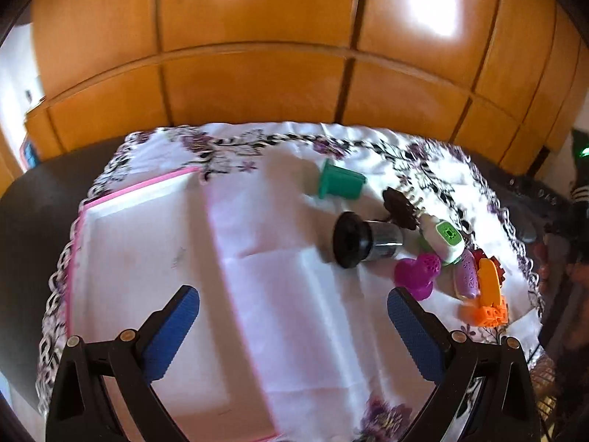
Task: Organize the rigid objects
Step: 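Reach the left gripper to the black-and-clear cylinder and grasp it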
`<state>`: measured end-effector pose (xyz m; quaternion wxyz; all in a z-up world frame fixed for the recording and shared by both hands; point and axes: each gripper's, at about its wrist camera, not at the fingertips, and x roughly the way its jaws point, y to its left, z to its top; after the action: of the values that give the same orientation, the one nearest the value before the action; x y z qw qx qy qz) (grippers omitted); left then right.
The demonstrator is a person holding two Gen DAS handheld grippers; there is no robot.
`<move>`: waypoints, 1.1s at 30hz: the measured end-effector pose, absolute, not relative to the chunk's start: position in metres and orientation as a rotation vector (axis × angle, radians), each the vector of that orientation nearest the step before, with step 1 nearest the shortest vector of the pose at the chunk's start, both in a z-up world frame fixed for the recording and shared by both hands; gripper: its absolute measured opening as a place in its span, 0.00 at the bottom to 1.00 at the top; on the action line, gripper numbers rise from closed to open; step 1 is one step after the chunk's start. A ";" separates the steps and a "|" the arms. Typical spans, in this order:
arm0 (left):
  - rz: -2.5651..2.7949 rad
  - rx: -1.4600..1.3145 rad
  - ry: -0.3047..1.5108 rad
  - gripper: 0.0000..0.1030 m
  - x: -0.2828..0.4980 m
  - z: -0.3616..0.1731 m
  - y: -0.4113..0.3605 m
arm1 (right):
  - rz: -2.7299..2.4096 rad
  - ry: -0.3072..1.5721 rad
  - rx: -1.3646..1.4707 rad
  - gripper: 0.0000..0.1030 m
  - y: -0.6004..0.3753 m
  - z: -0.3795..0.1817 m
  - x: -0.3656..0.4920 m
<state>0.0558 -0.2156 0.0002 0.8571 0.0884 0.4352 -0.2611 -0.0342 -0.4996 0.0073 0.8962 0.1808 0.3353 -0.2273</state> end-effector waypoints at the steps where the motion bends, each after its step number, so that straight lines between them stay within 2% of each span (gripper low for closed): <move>1: -0.548 0.207 0.921 1.00 0.058 -0.002 -0.226 | -0.470 0.695 0.379 0.98 -0.500 0.008 -0.035; 17: -0.591 0.329 1.011 0.99 0.098 -0.052 -0.334 | -0.455 0.678 0.475 0.98 -0.515 0.008 -0.039; 18: -0.585 0.335 1.017 0.92 0.102 -0.058 -0.338 | -0.454 0.679 0.474 0.98 -0.515 0.008 -0.039; 19: -0.585 0.336 1.032 0.74 0.106 -0.063 -0.341 | -0.454 0.681 0.473 0.98 -0.515 0.008 -0.039; 21: -0.591 0.306 1.082 0.62 0.113 -0.073 -0.341 | -0.454 0.686 0.471 0.98 -0.515 0.007 -0.038; 33: -0.650 0.200 1.000 0.62 0.074 -0.052 -0.282 | -0.450 0.752 0.453 0.97 -0.513 -0.005 -0.030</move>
<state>0.0738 -0.2815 -0.0521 0.8228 0.0939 0.4700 -0.3055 -0.0300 -0.5134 -0.0049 0.8808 0.2174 0.3609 -0.2159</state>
